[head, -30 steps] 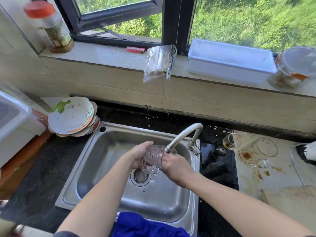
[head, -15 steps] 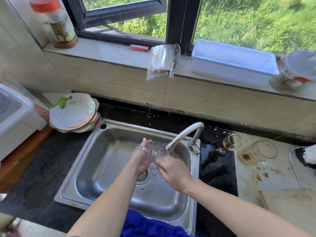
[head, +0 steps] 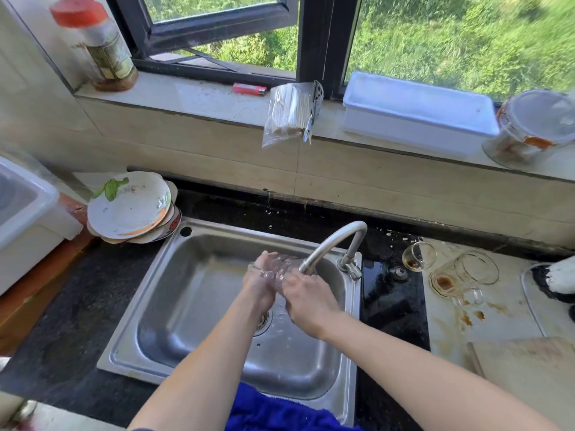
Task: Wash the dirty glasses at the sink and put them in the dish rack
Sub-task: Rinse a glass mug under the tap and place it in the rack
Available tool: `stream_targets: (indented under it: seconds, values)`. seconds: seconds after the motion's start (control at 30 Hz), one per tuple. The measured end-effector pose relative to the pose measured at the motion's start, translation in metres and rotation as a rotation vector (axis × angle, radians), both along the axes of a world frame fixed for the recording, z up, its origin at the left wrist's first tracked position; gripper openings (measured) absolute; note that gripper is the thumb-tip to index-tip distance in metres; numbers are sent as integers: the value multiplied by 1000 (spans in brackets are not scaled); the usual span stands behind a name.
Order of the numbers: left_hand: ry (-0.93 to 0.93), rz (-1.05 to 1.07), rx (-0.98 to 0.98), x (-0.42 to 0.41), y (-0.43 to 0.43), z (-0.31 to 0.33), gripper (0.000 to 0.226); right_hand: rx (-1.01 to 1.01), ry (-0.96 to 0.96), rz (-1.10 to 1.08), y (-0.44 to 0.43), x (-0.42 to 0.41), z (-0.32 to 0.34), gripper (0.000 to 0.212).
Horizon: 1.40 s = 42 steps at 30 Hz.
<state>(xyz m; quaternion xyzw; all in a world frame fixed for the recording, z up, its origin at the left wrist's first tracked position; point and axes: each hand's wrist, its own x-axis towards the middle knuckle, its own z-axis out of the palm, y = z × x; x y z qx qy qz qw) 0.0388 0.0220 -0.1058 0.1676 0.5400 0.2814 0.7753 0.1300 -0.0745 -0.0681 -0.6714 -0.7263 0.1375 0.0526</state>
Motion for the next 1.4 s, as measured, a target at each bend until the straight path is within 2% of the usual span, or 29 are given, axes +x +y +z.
stream_targets:
  seconds: [0.1,0.23,0.3,0.4,0.5,0.6,0.7,0.8,0.87,0.93,0.97,1.03,1.07,1.17,1.23,1.3,1.4]
  values:
    - [48,32,42,-14,11,-3,25,26,144,151,-18,15,-11,53]
    - [125,-147,39,-5,7,1,29,-37,28,51,-6,9,-9,45]
    - [188,-245,77,-7,14,6,31,43,27,138,-5,10,-12,45]
    - [443,-448,178,-15,23,11,19,99,-10,285,-14,25,-21,57]
    - [518,-560,193,-10,20,17,21,114,-67,207,-8,14,-19,44]
    - [518,-617,115,-18,27,17,23,197,-54,262,-12,14,-27,38]
    - [507,-713,61,-24,26,18,24,241,-38,299,-13,19,-31,34]
    - [415,-795,66,-24,24,11,33,198,-8,186,-5,10,-22,17]
    - [230,-696,43,-33,22,2,39,59,156,-24,-5,7,-17,22]
    - [12,-507,13,-37,12,-6,38,-19,383,-190,-3,1,-14,29]
    - [-47,-441,4,-35,6,-9,37,-28,486,-239,-1,-5,-11,29]
    - [-23,-365,-16,-31,3,-13,36,-28,574,-255,-2,-10,-10,28]
    - [16,-352,-22,-32,5,-11,34,-18,543,-187,-5,-7,-8,26]
    - [186,-401,16,-41,18,-7,25,106,264,129,-17,18,-12,26]
    - [217,-472,-8,-36,18,-4,24,211,94,202,-11,21,-17,34]
    - [213,-514,-22,-29,17,5,28,231,53,205,-7,12,-20,36]
    - [257,-526,-2,-36,25,12,23,209,118,274,-15,22,-21,47]
